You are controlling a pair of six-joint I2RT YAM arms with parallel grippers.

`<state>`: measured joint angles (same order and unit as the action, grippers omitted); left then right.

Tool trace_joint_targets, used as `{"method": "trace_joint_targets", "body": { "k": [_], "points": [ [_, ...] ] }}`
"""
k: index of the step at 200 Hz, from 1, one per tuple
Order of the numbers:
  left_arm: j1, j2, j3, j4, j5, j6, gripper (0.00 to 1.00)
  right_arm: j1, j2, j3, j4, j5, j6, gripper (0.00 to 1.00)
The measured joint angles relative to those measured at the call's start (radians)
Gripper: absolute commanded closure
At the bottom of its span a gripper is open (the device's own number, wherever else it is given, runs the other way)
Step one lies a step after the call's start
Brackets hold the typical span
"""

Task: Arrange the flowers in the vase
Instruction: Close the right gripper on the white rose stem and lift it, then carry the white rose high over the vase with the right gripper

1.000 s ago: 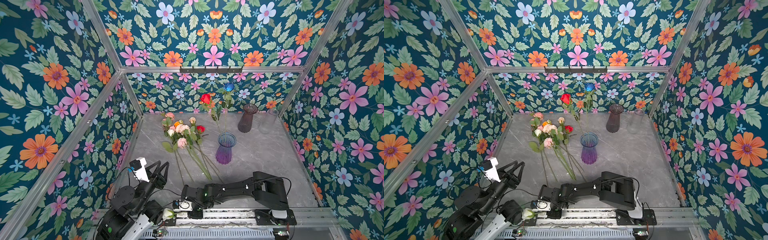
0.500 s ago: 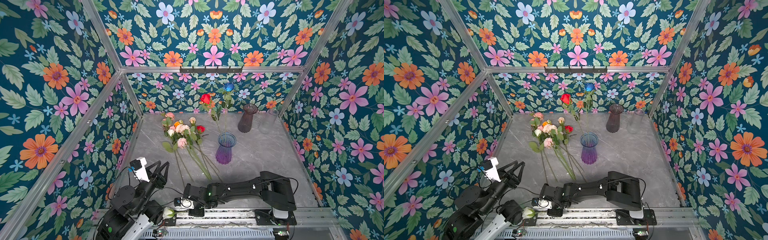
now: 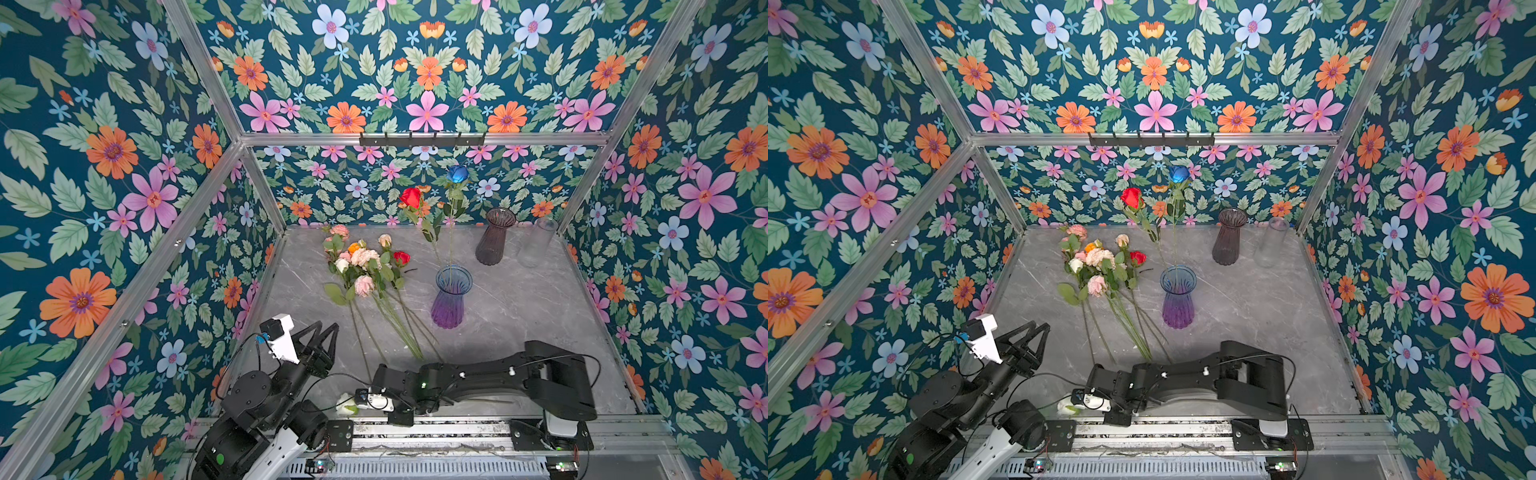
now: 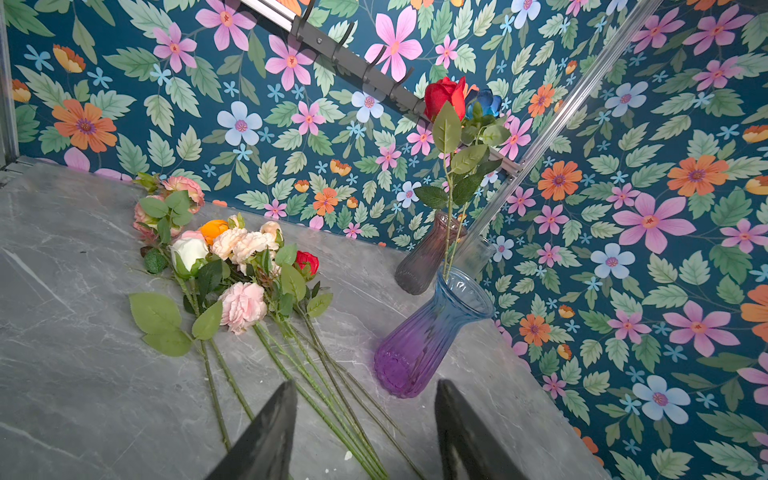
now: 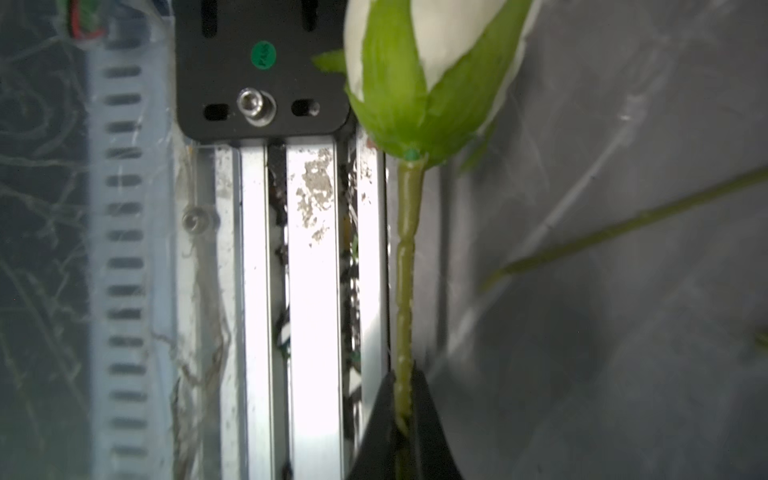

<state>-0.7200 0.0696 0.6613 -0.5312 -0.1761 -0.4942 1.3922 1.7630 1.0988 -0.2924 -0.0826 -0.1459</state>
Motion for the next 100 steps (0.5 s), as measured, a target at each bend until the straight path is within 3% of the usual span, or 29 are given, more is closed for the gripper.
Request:
{"method": "trace_joint_targets", "body": {
  "k": [28, 60, 100],
  "points": [
    [0.0, 0.003, 0.0, -0.001, -0.002, 0.0, 0.44, -0.056, -0.297, -0.068, -0.011, 0.075, -0.054, 1.0],
    [0.0, -0.009, -0.002, 0.0, -0.002, 0.0, 0.44, -0.298, -0.581, 0.029, -0.047, 0.1, -0.091, 1.0],
    [0.0, 0.016, -0.002, 0.0, -0.001, 0.0, 0.44, -0.6, -0.629, 0.283, -0.006, -0.005, -0.036, 1.0]
  ]
}}
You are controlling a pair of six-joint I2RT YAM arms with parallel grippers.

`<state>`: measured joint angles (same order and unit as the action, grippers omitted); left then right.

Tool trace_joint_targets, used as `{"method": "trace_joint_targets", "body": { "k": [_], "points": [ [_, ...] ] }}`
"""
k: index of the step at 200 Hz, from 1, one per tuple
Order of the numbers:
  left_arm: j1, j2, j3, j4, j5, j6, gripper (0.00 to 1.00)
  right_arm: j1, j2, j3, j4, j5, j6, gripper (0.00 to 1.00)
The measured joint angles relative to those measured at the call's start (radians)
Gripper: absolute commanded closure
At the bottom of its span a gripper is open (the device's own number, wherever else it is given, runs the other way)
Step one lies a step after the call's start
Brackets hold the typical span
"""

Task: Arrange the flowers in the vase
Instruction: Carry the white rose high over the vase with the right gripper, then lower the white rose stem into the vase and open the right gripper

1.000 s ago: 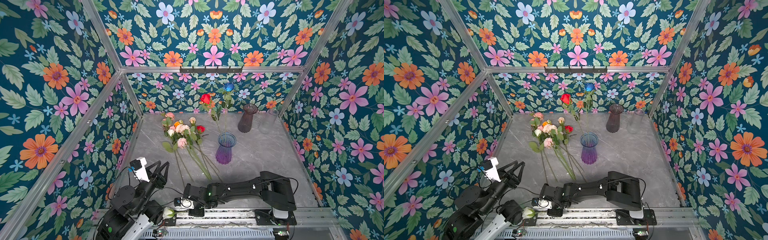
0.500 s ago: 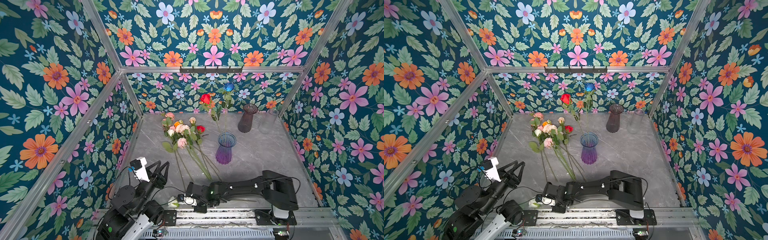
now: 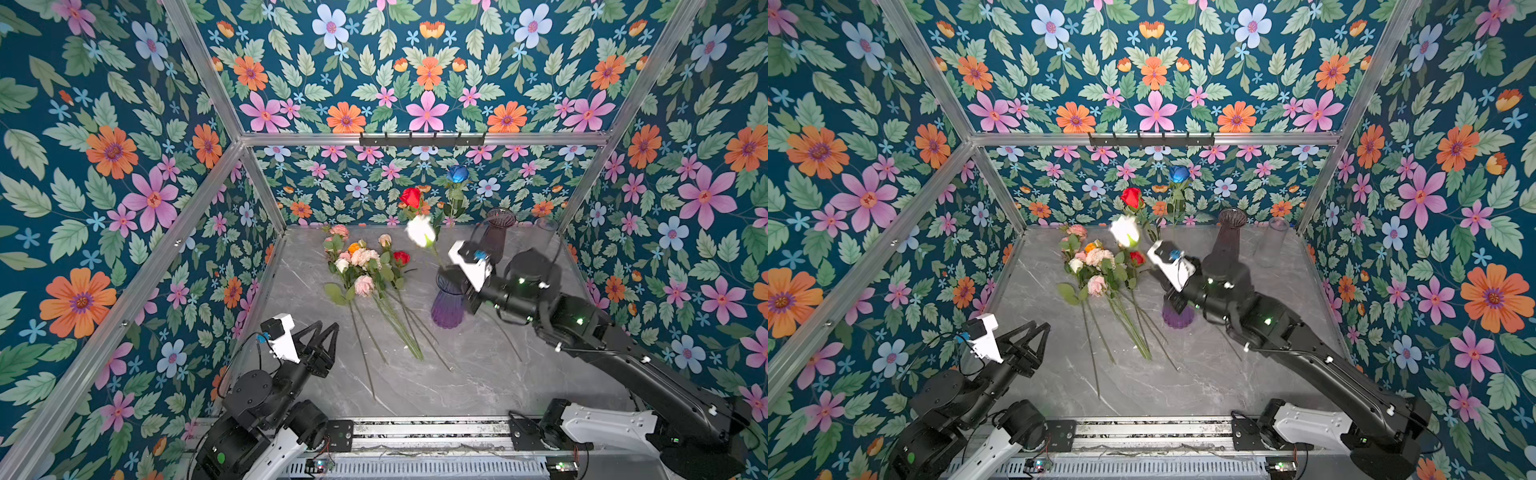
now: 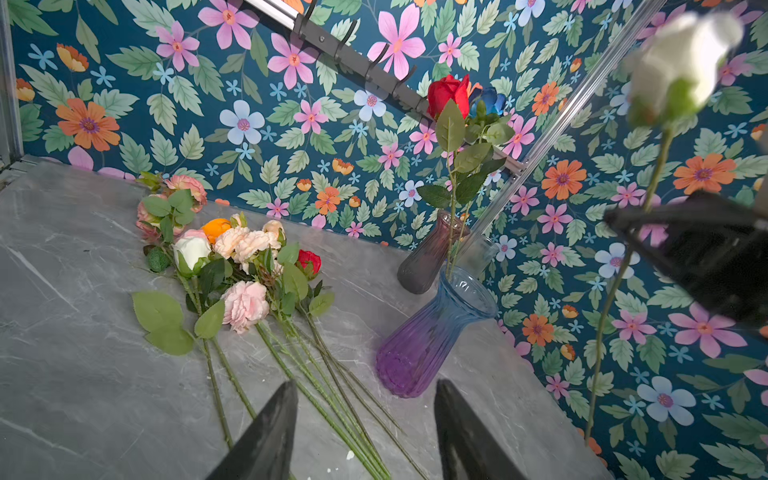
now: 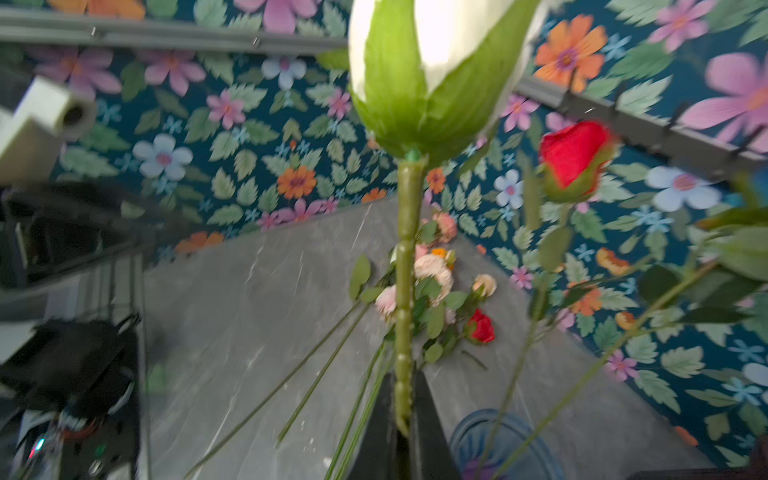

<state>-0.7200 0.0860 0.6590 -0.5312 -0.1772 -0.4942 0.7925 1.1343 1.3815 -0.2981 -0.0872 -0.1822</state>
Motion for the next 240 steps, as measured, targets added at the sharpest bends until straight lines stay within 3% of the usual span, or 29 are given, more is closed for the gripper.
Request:
{"method": "trace_joint_targets", "body": {
  "k": [41, 77, 101, 146, 183, 207, 240],
  "points": [
    [0.0, 0.015, 0.0, 0.0, 0.003, 0.0, 0.44, -0.148, 0.13, 0.241, 0.021, -0.053, 0.079, 1.0],
    [0.0, 0.011, 0.0, 0.0, 0.003, 0.0, 0.44, -0.189, 0.223, 0.343, 0.069, -0.097, 0.106, 1.0],
    [0.0, 0.011, 0.0, 0.0, 0.003, 0.0, 0.44, -0.248, 0.252, 0.326, 0.173, -0.15, 0.171, 1.0],
    [0.0, 0.014, 0.0, -0.001, -0.001, 0.0, 0.44, -0.274, 0.348, 0.414, 0.34, -0.24, 0.246, 1.0],
    [0.0, 0.017, 0.0, -0.001, -0.005, 0.0, 0.44, -0.286, 0.443, 0.546, 0.374, -0.268, 0.28, 1.0],
    [0.0, 0.017, 0.0, -0.001, -0.008, 0.0, 0.44, -0.286, 0.439, 0.488, 0.397, -0.282, 0.283, 1.0],
    [0.0, 0.019, 0.0, -0.001, -0.01, 0.0, 0.44, -0.288, 0.355, 0.192, 0.475, -0.274, 0.289, 0.99]
  ]
}}
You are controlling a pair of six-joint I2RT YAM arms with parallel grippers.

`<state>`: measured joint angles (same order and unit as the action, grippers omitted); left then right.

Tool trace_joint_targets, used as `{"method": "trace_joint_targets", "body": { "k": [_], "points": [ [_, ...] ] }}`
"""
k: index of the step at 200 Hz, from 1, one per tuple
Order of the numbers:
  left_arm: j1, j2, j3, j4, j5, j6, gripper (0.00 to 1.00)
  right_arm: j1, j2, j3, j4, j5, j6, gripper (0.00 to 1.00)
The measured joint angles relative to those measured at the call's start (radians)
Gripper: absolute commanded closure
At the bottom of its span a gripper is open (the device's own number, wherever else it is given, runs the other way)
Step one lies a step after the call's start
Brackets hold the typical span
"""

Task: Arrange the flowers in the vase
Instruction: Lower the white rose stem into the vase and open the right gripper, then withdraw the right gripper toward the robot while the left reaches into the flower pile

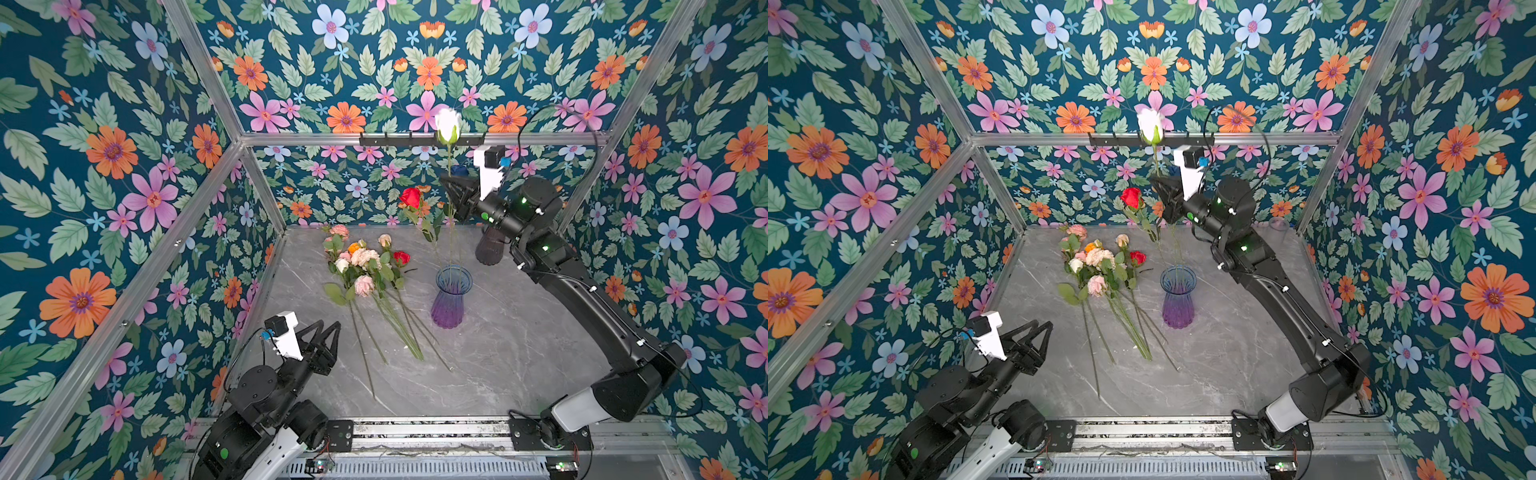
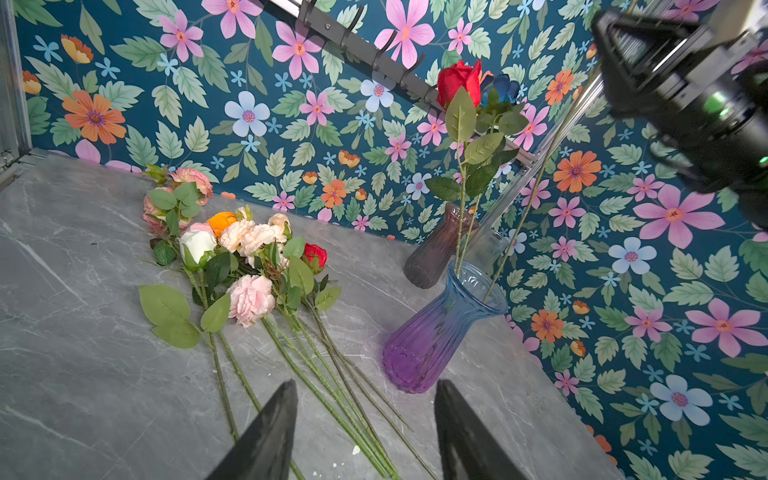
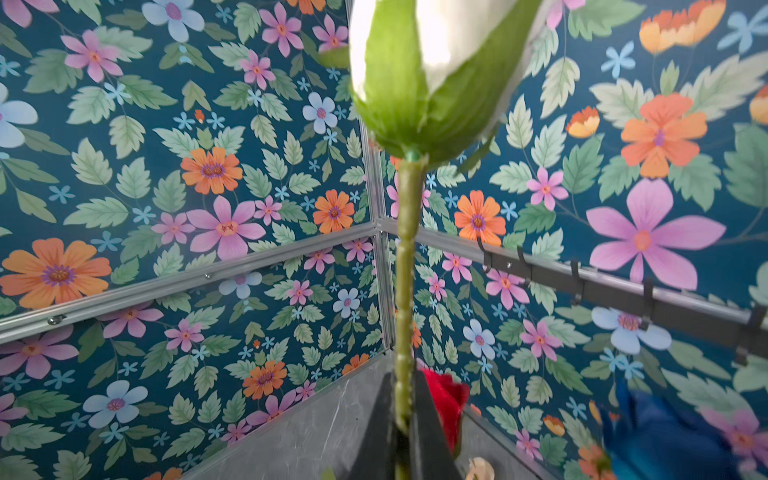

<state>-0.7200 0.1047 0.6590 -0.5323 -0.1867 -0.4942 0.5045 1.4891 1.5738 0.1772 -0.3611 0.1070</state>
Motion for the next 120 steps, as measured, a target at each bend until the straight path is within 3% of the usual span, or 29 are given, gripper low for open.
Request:
{"method": "trace_joint_targets", "body": {
  "k": [2, 5, 8, 11, 13, 30, 80, 120],
  "points": [
    [0.0, 0.0, 0.0, 0.0, 0.0, 0.0, 0.44, -0.001, -0.008, -0.026, 0.007, 0.004, 0.003, 0.9],
    [0.0, 0.002, 0.0, 0.0, 0.0, 0.0, 0.44, -0.001, -0.014, -0.046, 0.014, 0.007, 0.004, 0.84],
    [0.0, 0.003, 0.0, 0.0, 0.0, 0.0, 0.44, -0.001, -0.022, -0.077, 0.022, 0.008, 0.006, 0.67],
    [0.0, 0.006, 0.0, 0.0, 0.0, 0.0, 0.44, -0.001, -0.028, -0.1, 0.032, 0.013, 0.007, 0.61],
    [0.0, 0.008, 0.0, 0.0, 0.0, 0.0, 0.44, -0.001, -0.032, -0.12, 0.037, 0.015, 0.01, 0.5],
    [0.0, 0.03, 0.0, 0.0, 0.001, 0.0, 0.44, -0.006, -0.066, -0.238, 0.053, 0.026, 0.016, 0.29],
    [0.0, 0.19, 0.015, -0.003, -0.018, -0.002, 0.42, -0.011, -0.348, -0.47, -0.002, 0.147, -0.006, 0.22],
    [0.007, 0.632, 0.034, 0.057, 0.0, -0.026, 0.42, -0.013, -0.683, -0.66, -0.185, 0.259, 0.024, 0.21]
  ]
}}
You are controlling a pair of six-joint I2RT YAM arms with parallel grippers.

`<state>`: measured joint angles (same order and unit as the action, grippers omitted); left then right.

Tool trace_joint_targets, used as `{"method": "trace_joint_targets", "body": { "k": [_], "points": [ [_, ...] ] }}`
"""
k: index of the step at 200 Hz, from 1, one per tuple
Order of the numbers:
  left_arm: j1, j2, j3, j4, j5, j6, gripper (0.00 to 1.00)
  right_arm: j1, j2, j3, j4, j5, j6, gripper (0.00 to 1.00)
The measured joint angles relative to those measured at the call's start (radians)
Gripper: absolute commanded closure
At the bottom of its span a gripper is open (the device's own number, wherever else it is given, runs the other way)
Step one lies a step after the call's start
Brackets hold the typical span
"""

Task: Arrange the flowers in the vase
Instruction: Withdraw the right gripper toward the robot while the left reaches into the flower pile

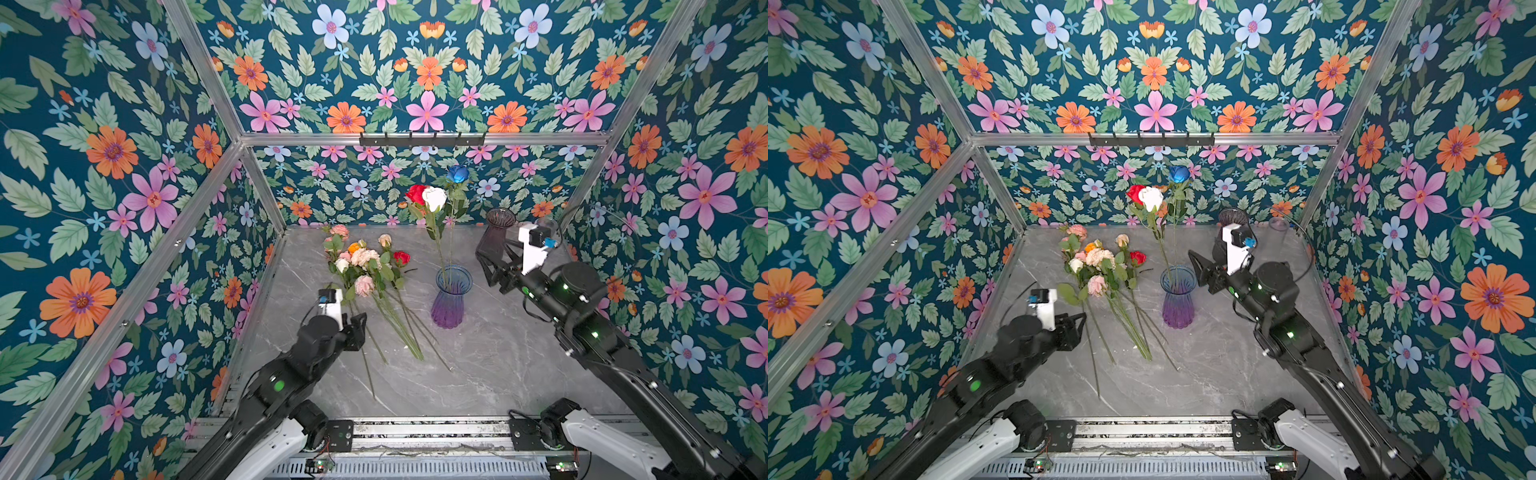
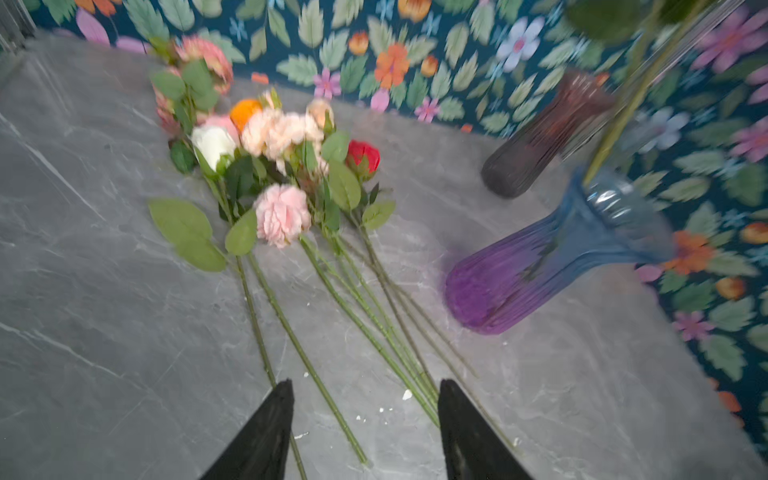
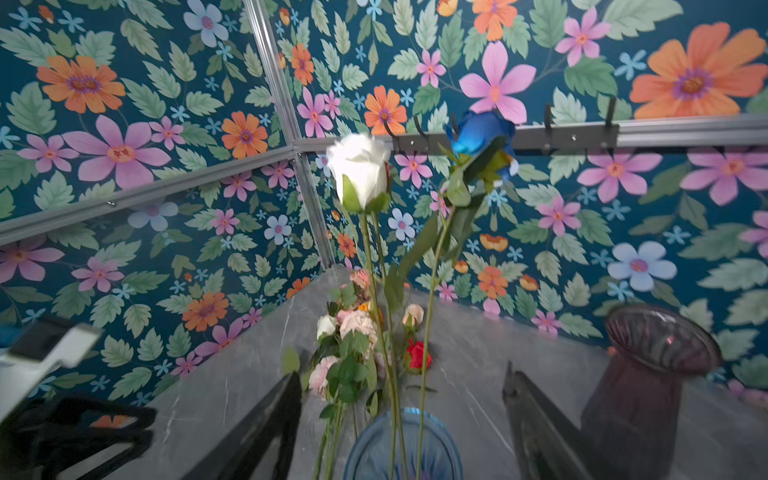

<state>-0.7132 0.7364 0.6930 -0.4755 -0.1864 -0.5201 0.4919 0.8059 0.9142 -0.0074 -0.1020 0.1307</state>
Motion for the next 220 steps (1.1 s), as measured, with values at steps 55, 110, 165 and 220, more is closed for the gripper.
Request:
{"method": "trace_joint_targets", "body": {
  "k": [55, 110, 165, 220],
  "points": [
    [0.184, 0.51, 0.077, 0.163, 0.177, 0.028, 0.44, 0.0, -0.157, -0.208, -0.367, 0.033, 0.133, 0.19],
    [0.24, 0.805, 0.278, 0.329, 0.379, 0.027, 0.53, 0.0, -0.327, -0.455, -0.468, 0.003, 0.354, 0.23],
    [0.242, 0.925, 0.353, 0.34, 0.415, -0.027, 0.51, 0.0, -0.408, -0.562, -0.465, 0.001, 0.388, 0.24],
    [0.242, 0.895, 0.278, 0.338, 0.344, -0.085, 0.51, 0.0, -0.417, -0.609, -0.438, 0.027, 0.388, 0.25]
  ]
}}
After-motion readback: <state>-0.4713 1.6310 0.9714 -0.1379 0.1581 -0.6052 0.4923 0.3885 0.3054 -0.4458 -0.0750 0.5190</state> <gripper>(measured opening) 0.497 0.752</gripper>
